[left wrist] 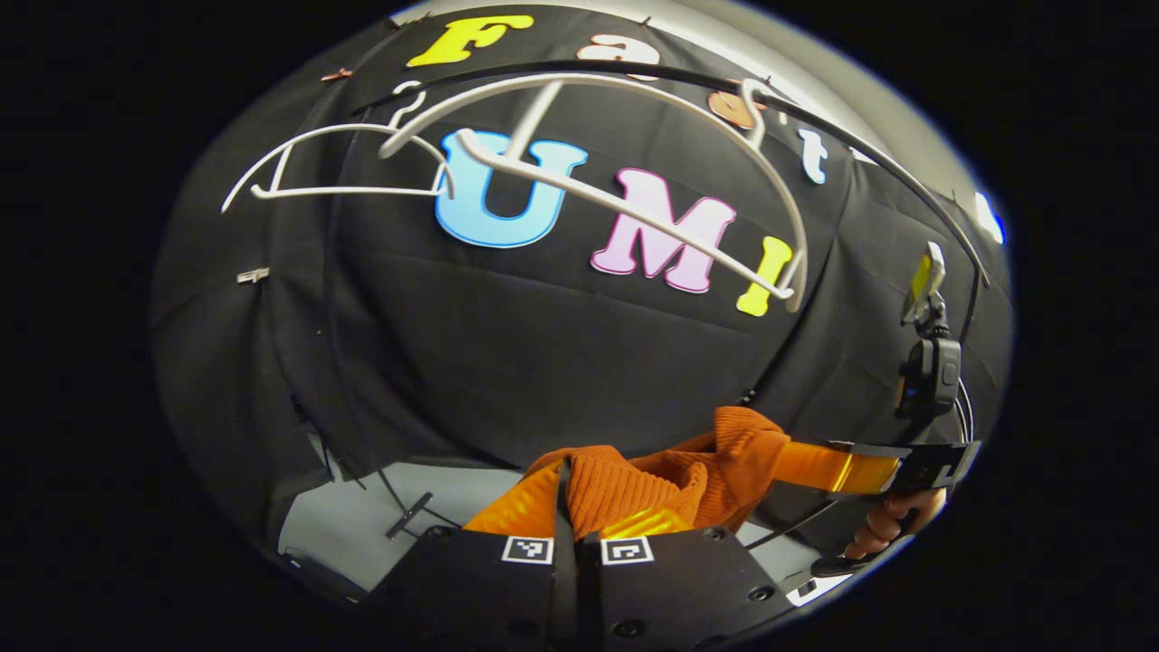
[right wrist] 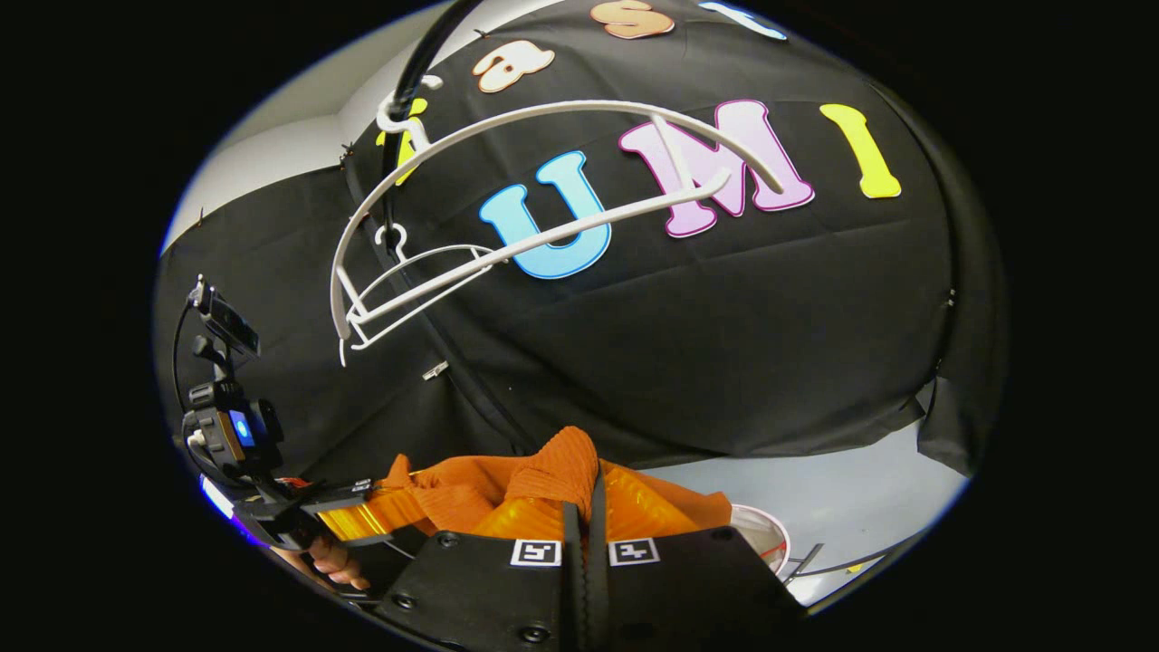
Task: Grasp the clothes on the hanger with both hands and then place them into the laundry hamper below.
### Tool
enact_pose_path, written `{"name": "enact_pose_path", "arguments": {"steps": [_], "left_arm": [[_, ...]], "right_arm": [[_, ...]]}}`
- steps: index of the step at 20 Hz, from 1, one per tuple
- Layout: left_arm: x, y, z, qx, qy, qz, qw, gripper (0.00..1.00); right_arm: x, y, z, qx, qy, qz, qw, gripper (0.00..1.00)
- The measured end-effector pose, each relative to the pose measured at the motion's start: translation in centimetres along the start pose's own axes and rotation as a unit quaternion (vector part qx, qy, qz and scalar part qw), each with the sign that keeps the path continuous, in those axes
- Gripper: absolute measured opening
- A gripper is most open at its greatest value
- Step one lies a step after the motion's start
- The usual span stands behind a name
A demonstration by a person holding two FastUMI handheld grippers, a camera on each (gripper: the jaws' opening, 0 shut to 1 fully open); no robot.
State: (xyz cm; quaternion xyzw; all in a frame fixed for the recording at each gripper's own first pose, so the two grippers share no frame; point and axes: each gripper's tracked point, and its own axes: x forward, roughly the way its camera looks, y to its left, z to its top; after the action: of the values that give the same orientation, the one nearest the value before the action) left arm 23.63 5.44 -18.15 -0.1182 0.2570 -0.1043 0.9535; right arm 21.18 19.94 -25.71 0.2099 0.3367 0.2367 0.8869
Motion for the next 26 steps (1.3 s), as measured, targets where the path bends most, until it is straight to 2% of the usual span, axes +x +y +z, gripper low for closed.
{"name": "enact_pose_path", "arguments": {"steps": [2,6,12,16,20,26], "left_arm": [[-0.1,-1.1,-0.1,0.001,-0.006,-0.007,1.000,0.05],[1.5,-1.6,-1.3,-0.013,0.001,0.007,1.000,0.05],[5.3,-1.6,-5.4,-0.046,0.043,0.013,0.998,0.05],[7.6,0.1,-8.6,-0.047,0.079,0.037,0.995,0.05],[9.6,1.8,-13.0,-0.041,0.125,0.059,0.990,0.05],[9.5,4.2,-20.0,-0.030,0.213,0.088,0.973,0.05]], "right_arm": [[-0.2,0.2,0.2,-0.007,-0.001,-0.002,1.000,0.05],[0.7,-1.0,-0.7,-0.029,0.010,-0.021,0.999,0.05],[3.3,-4.2,-4.1,-0.051,0.062,-0.052,0.995,0.05],[4.9,-6.3,-7.2,-0.058,0.100,-0.071,0.991,0.05],[5.6,-8.9,-11.3,-0.064,0.151,-0.091,0.982,0.05],[5.6,-12.9,-17.6,-0.094,0.237,-0.135,0.958,0.06]]}}
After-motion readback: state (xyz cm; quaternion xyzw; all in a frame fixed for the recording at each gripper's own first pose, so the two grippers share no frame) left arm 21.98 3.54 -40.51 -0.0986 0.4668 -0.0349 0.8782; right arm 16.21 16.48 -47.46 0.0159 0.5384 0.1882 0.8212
